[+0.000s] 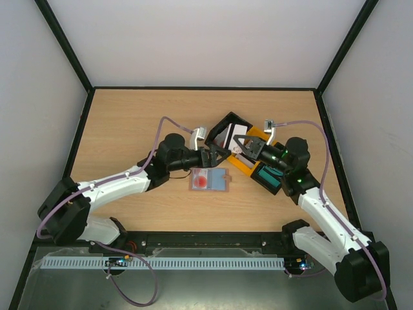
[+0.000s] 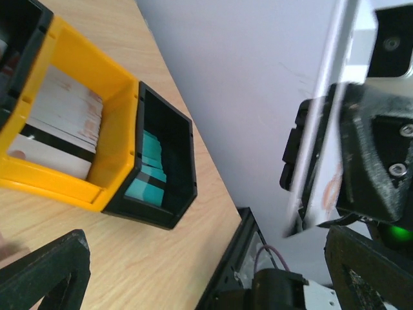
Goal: Put the credit cards into the card holder
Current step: Pick up the credit card from the storage box.
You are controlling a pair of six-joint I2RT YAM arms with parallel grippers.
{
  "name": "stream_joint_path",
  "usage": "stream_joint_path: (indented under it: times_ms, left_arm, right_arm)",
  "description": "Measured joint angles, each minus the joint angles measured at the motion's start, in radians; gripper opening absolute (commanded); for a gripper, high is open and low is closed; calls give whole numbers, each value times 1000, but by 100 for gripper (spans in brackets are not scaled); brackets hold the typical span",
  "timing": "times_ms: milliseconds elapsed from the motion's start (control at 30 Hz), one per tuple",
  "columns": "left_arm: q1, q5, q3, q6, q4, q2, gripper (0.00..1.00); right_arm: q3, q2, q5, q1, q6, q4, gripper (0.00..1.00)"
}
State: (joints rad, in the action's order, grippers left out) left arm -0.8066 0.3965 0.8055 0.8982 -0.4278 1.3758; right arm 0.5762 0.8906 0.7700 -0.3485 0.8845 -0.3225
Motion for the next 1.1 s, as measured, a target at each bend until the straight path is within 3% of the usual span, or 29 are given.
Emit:
stream_joint_path:
  times_ms: [133,333,633,833,967,1100]
  left_arm:
    - [0,45,-12,36,-35,-2,99]
    - [0,67,-26,69,-95,-38,79]
    - [11,34,-48,72,-111,-117,61]
    - [32,107,-31,113,-105,-97,49]
    - [45,156,-19,130,-107,-90,32]
    - [54,202,-6,151,-135,-77,28]
  right_arm:
    - [-10,1,48,-7,66,-93,2]
    - [-25,7,85,-27,136,-204,2]
    - [-35,10,136,-46,156,-231,2]
    - [-35,11,175,-57,148,-235,2]
    - [-35,15,187,-58,147,-236,2]
    - [-35,15,197,-58,146,-236,2]
